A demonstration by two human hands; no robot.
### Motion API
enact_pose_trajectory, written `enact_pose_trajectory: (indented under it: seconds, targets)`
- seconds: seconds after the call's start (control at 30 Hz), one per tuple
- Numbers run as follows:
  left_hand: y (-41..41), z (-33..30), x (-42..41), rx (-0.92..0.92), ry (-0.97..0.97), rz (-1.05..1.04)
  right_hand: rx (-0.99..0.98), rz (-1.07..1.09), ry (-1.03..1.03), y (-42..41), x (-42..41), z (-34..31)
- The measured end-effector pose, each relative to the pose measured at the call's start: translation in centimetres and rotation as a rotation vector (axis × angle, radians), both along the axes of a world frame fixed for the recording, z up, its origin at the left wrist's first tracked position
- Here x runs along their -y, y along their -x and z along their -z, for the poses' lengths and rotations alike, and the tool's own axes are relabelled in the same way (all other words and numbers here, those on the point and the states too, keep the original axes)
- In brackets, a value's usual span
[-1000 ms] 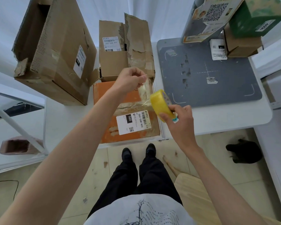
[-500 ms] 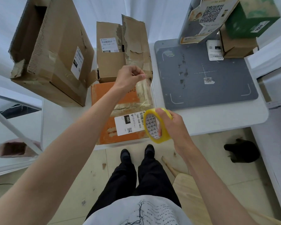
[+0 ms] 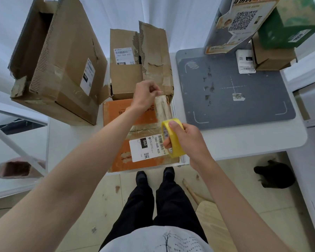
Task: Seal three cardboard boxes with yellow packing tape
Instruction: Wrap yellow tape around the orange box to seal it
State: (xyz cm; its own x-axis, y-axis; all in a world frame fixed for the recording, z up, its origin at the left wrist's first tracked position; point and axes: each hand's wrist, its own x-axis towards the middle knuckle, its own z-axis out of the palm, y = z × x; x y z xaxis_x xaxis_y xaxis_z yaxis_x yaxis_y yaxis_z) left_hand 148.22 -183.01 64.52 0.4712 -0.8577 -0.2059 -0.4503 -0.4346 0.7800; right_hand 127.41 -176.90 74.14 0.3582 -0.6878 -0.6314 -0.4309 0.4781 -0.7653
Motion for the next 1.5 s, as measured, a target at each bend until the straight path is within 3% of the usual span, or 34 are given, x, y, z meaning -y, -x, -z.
enact_pose_trajectory:
  seconds: [0.23,0.83,1.37,1.5]
  targets:
    - [-0.3,2.0,0.3,0.018,0.001,-0.083,-0.038,0.017,-0.075,-2.2,0.8,0.4]
    - [-0.5,3.0,1.1,0.046,-0.033,-0.046,-0.077,0.027,-0.087,-2.3,0.6,1.4]
    - [-1.3,3.1,2.5,0.032,-0.231,0.080,-0.088,0.045,-0.129,-2.8,0.5,2.2]
    - [-1.3,3.2,1.9,0.064,-0.092,0.117,-0.082,0.055,-0.128,-2.7,0.4,2.1]
